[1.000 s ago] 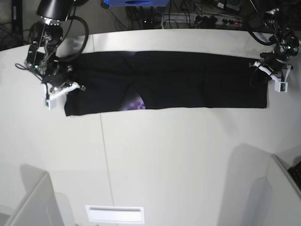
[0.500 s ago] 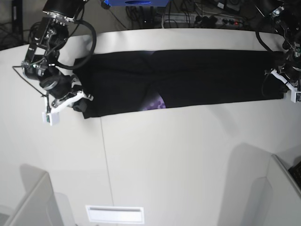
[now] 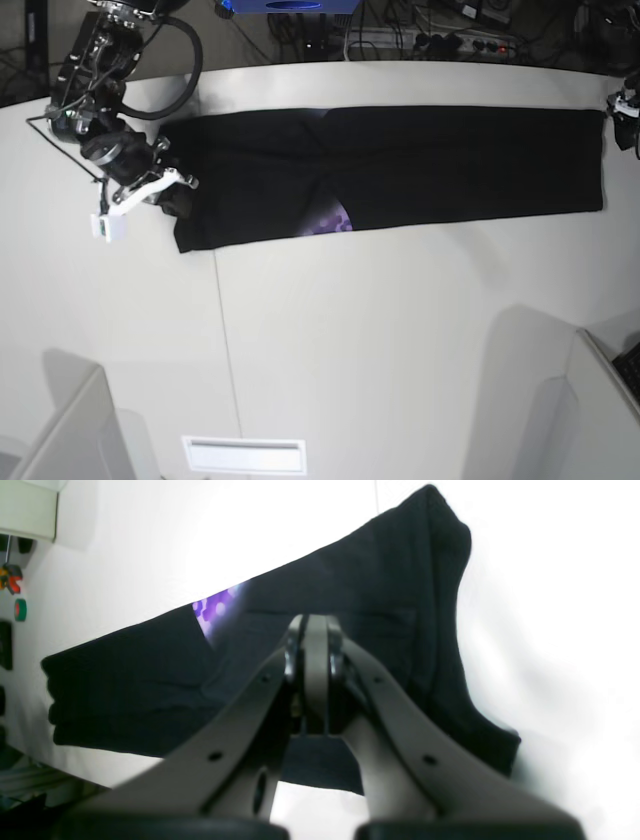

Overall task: Fold the T-shirt properly
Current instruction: 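Pull the folded shirt edge with both grippers to straighten it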

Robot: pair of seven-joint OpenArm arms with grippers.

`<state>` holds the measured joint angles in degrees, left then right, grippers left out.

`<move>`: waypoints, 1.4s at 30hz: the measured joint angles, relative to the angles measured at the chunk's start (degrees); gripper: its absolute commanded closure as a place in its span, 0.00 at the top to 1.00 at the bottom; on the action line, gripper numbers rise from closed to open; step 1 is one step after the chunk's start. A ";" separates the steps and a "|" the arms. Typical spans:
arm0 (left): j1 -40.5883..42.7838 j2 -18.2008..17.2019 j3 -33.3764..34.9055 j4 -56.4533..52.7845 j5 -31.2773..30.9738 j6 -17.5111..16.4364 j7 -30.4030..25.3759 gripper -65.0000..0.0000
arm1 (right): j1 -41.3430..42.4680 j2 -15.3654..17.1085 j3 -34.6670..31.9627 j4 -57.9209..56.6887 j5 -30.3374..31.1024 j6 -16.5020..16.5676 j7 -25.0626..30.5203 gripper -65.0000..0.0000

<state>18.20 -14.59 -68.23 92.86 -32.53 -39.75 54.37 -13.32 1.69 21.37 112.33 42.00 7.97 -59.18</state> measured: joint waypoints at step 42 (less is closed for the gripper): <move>-8.52 -3.82 13.14 -22.64 4.22 -0.20 -6.69 0.00 | -2.10 0.07 0.00 -0.07 0.00 0.00 0.02 0.00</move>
<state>9.67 -18.41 -55.09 70.22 -28.32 -39.94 47.68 -15.42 1.76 21.37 112.27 42.00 7.97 -59.16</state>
